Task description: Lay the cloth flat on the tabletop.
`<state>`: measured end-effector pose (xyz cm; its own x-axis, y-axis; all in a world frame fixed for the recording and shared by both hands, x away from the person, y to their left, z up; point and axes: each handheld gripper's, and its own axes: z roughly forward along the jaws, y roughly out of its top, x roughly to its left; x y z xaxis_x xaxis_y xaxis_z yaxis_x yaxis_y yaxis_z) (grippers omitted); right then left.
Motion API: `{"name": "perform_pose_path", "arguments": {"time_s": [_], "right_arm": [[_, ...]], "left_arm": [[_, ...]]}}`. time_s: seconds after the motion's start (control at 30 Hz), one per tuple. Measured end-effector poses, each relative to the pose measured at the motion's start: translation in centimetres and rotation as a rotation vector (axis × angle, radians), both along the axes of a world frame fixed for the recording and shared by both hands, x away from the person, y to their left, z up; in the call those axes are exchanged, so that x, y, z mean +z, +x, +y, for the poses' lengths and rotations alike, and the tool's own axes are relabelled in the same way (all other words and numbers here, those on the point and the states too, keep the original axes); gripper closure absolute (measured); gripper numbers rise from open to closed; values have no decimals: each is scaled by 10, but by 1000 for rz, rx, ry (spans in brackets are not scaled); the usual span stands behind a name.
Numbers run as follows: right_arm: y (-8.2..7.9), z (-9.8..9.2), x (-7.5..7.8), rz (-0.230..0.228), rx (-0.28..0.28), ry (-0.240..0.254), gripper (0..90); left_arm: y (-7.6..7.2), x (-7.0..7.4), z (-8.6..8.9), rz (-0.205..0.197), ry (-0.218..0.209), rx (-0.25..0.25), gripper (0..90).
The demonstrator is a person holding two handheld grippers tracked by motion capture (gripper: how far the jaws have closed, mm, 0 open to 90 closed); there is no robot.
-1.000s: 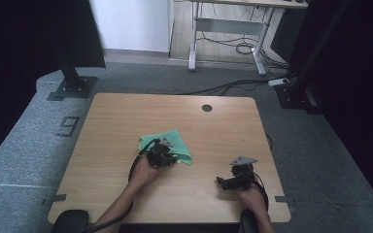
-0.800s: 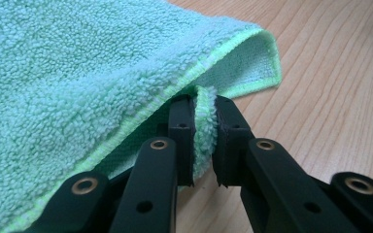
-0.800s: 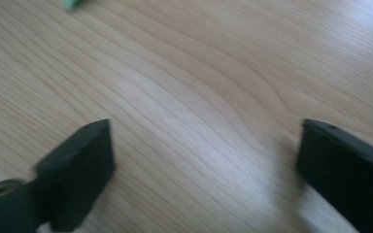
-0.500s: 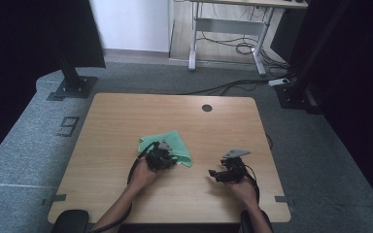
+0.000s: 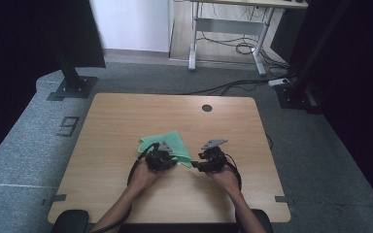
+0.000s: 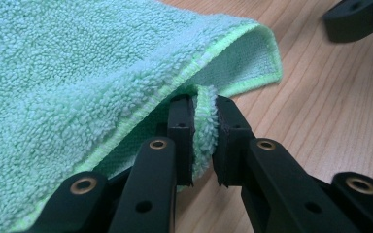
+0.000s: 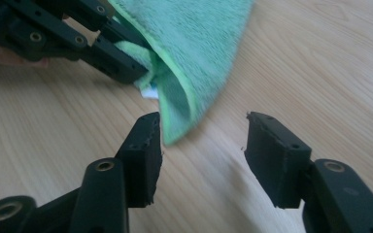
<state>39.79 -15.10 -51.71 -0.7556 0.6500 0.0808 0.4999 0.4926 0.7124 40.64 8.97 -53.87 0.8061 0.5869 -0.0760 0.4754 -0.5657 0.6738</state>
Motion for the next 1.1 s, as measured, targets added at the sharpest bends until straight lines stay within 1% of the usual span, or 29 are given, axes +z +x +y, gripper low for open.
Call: {"name": "perform_pose_path", "arguments": {"time_s": [0.03, 0.1, 0.13, 0.17, 0.23, 0.3, 0.37, 0.4, 0.43, 0.47, 0.5, 0.53, 0.6, 0.67, 0.77, 0.8, 0.83, 0.87, 0.9, 0.93, 0.97, 1.0, 1.03, 1.07, 1.1], "right_arm": [[0, 0, 0, 0, 0, 0, 470], [5, 8, -1, 12, 8, -7, 485], [10, 15, -3, 19, 17, -27, 496], [10, 15, -3, 19, 17, -27, 496], [16, 20, -7, 31, 17, -45, 522], [17, 22, -9, 34, 17, -46, 535], [20, 24, -12, 49, 17, -57, 581], [21, 25, -14, 62, 15, -66, 622], [21, 25, -14, 62, 15, -66, 622], [23, 26, -17, 70, 15, -69, 694], [23, 26, -17, 70, 15, -69, 694], [23, 25, -17, 73, 16, -64, 730], [23, 25, -17, 78, 15, -59, 834], [23, 24, -16, 76, 12, -61, 853], [22, 22, -14, 73, 4, -60, 857], [22, 19, -12, 69, -5, -60, 859], [22, 17, -12, 65, -9, -64, 859], [22, 15, -11, 64, -14, -68, 860], [22, 15, -11, 64, -14, -68, 860], [21, 10, -10, 64, -31, -74, 860], [21, 7, -9, 62, -35, -74, 860], [21, 3, -8, 60, -46, -72, 860], [21, 3, -8, 60, -46, -72, 860], [21, 0, -8, 61, -52, -71, 860], [21, -5, -6, 63, -63, -65, 860]], "left_arm": [[0, 0, 0, 0, 0, 0, 790], [0, 0, 0, 1, -2, -1, 790], [0, 0, 1, 2, -3, -2, 790], [0, 0, 1, 2, -3, -2, 790], [1, 0, 1, 2, -3, -4, 790], [1, 0, 0, 2, -2, -4, 790], [1, 0, 0, 1, 3, -7, 790], [1, 0, 0, 1, 6, -7, 789], [1, 0, 0, 1, 6, -7, 789], [1, 1, 0, 0, 8, -7, 788], [1, 1, -1, 0, 9, -9, 788], [1, 1, -1, 1, 12, -10, 788], [2, 2, -1, 3, 15, -14, 787], [2, 2, -1, 2, 16, -16, 787], [2, 3, 0, -4, 21, -16, 789], [2, 4, 1, -14, 33, -13, 790], [2, 4, 1, -14, 33, -13, 790], [2, 6, 4, -26, 47, -6, 791], [2, 6, 4, -26, 47, -6, 791], [3, 9, 7, -35, 56, 5, 791], [3, 9, 7, -35, 56, 5, 792], [4, 12, 13, -40, 53, 22, 792], [4, 12, 13, -40, 53, 22, 792], [5, 14, 18, -46, 51, 34, 792], [5, 15, 21, -48, 49, 41, 792]]}}
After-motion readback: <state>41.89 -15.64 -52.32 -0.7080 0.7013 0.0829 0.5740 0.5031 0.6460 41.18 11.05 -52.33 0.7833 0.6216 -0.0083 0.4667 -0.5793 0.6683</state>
